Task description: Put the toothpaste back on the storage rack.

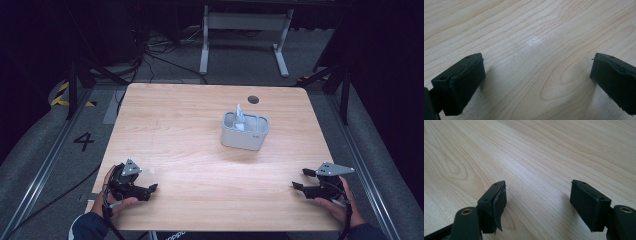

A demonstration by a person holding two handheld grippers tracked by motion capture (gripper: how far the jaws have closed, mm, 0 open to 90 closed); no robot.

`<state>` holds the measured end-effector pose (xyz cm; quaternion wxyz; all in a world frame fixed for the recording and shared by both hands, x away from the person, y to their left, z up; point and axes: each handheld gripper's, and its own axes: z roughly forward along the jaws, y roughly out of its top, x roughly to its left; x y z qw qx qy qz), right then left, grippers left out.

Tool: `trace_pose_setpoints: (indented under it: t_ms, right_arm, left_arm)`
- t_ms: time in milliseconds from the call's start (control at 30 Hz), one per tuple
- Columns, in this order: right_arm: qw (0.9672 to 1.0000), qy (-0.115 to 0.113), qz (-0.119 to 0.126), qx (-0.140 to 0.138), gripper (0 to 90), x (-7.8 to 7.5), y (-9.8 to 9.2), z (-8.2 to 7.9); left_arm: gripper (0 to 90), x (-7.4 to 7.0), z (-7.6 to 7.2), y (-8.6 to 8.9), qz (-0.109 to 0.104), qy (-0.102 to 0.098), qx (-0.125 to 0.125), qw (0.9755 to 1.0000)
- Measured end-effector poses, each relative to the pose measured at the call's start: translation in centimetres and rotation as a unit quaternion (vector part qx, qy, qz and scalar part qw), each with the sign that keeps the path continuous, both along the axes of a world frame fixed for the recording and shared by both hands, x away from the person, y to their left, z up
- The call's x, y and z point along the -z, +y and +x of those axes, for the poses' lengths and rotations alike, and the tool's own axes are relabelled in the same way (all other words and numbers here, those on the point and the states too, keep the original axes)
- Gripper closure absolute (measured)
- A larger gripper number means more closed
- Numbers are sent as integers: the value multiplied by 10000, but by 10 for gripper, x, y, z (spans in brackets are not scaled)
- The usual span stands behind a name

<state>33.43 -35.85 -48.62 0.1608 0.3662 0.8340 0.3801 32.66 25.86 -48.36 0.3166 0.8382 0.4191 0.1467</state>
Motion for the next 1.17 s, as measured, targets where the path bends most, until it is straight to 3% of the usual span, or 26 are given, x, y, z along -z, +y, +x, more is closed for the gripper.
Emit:
trace_pose_setpoints:
  t_ms: [167,367,1167]
  right_arm:
    - [10000,4,-7,19,291,0,0,0]
    - [10000,7,-5,20,291,0,0,0]
    - [10000,11,10,43,293,0,-1,1]
  left_arm:
    - [2,0,2,1,63,-76,61,9999]
    - [2,0,1,0,3,-4,7,10000]
    - [2,0,3,-1,29,-34,-61,10000]
